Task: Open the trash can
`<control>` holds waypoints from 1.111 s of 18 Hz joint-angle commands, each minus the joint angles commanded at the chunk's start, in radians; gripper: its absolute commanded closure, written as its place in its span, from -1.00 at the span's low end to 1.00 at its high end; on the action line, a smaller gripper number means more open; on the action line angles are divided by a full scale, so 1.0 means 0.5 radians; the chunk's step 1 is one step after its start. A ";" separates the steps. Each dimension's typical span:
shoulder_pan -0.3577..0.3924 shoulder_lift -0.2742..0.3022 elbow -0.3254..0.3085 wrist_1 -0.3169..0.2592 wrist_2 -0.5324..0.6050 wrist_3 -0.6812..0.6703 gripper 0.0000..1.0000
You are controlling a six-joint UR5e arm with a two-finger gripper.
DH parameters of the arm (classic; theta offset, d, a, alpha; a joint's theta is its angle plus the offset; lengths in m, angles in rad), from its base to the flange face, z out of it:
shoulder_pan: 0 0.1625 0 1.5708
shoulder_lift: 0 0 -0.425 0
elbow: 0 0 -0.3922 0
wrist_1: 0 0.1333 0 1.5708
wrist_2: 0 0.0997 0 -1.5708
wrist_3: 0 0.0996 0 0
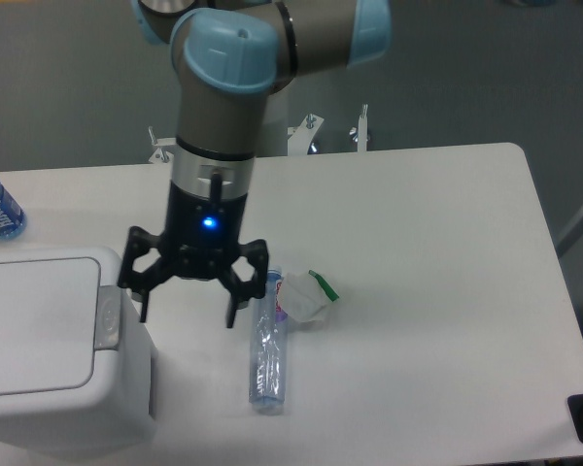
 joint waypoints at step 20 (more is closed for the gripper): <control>-0.034 -0.037 -0.012 0.015 0.012 0.009 -1.00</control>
